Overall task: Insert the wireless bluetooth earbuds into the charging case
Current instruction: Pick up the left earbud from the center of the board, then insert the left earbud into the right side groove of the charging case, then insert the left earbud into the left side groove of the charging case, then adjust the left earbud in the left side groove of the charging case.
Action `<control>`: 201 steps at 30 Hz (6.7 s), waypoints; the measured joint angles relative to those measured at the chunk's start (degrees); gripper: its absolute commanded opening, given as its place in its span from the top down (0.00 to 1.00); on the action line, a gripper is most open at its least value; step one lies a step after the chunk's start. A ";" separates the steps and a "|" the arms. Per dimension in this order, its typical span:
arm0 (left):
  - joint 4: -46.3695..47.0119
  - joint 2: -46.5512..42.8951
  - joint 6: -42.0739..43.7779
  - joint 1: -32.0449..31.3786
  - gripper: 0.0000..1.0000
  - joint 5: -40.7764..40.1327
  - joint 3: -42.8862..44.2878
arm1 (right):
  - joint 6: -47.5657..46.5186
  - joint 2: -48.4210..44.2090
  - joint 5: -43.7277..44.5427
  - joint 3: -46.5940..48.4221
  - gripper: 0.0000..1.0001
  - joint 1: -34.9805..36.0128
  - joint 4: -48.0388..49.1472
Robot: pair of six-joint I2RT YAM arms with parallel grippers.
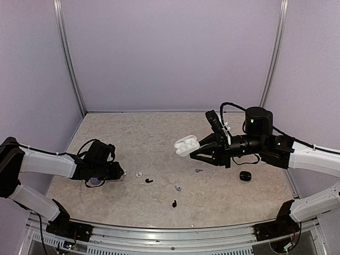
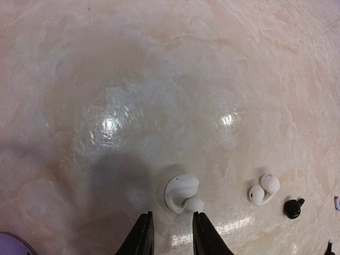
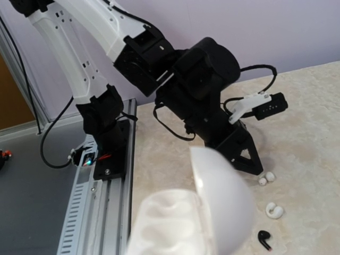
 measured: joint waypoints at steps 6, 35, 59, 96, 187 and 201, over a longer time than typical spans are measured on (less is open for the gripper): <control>0.04 2.43 0.00 0.00 0.75 -0.24 0.87 | -0.02 -0.02 0.02 0.00 1.00 -0.02 -0.26; 1.20 1.68 4.50 -1.01 1.00 1.68 4.39 | -1.27 -0.02 0.24 0.00 1.00 -0.02 -1.60; 1.05 -18.05 35.06 -36.87 1.00 13.22 24.46 | -12.57 -1.25 -5.40 0.44 1.00 2.82 -5.35; -2.08 -5.22 42.56 -40.63 1.00 6.27 32.04 | -13.51 1.27 -3.34 2.23 1.00 6.80 -8.83; -6.27 -11.54 41.09 -40.63 0.80 1.40 29.40 | -9.51 0.07 -1.49 1.95 1.00 6.05 -4.04; -6.45 -11.06 41.11 -40.63 0.85 1.57 29.40 | -10.01 0.09 -1.68 1.95 1.00 6.05 -4.07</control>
